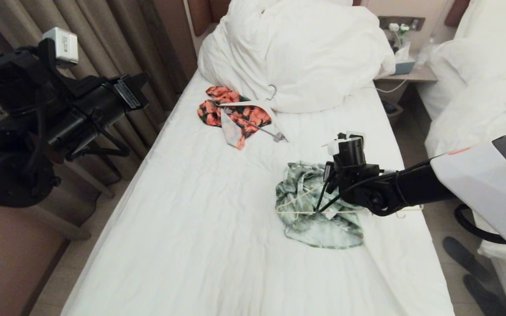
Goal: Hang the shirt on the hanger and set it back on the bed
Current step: Place the hanger on the bed
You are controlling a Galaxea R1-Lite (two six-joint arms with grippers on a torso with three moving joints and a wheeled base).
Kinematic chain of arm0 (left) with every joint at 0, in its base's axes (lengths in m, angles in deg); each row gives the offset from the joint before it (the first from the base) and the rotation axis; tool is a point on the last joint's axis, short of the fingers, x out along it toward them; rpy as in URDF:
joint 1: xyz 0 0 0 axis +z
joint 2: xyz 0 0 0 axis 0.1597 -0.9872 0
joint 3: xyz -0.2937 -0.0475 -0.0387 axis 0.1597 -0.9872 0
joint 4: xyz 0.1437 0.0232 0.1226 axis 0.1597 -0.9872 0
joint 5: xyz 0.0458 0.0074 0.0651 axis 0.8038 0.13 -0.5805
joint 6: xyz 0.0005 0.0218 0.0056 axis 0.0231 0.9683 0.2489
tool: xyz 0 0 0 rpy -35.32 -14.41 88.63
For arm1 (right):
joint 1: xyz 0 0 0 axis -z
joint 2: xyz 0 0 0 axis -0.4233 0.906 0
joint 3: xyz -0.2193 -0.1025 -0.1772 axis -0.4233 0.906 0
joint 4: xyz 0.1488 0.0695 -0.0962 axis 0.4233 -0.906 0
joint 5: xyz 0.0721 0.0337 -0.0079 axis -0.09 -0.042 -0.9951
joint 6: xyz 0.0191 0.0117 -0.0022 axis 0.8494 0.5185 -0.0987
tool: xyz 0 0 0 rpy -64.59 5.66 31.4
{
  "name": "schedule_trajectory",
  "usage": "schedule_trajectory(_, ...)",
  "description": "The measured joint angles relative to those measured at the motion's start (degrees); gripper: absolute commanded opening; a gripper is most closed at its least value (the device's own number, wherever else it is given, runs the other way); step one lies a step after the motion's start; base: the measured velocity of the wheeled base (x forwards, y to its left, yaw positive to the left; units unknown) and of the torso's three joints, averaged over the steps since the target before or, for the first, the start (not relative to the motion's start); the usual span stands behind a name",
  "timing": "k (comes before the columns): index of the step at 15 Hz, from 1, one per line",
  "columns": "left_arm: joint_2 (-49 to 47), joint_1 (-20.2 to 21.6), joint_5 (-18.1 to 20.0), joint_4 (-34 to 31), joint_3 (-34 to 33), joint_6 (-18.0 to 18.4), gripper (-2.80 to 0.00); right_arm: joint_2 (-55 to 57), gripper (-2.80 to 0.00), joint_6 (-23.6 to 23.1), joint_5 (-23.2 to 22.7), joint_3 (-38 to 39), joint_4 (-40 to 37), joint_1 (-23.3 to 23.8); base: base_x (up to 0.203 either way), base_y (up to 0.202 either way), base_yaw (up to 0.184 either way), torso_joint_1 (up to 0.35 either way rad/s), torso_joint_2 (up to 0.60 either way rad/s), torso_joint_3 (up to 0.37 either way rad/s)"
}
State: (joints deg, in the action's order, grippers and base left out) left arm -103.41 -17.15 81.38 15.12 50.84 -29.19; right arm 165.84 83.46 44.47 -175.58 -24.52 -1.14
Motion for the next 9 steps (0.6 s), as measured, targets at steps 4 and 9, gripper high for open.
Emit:
schedule_trajectory(4,0.64,-0.05,0.00,0.04,-0.06,0.00,-2.80,5.03,-2.80,-0.11,-0.56,-1.78,2.28,1.29,0.000,0.000,0.000,0.000,0.00,0.000)
schedule_trajectory(9,1.10,0.05,-0.01,0.06,-0.04,-0.02,-2.80,10.20,0.00,-1.68,-2.20,-5.89,2.81,1.92,0.000,0.000,0.000,0.000,0.00,0.000)
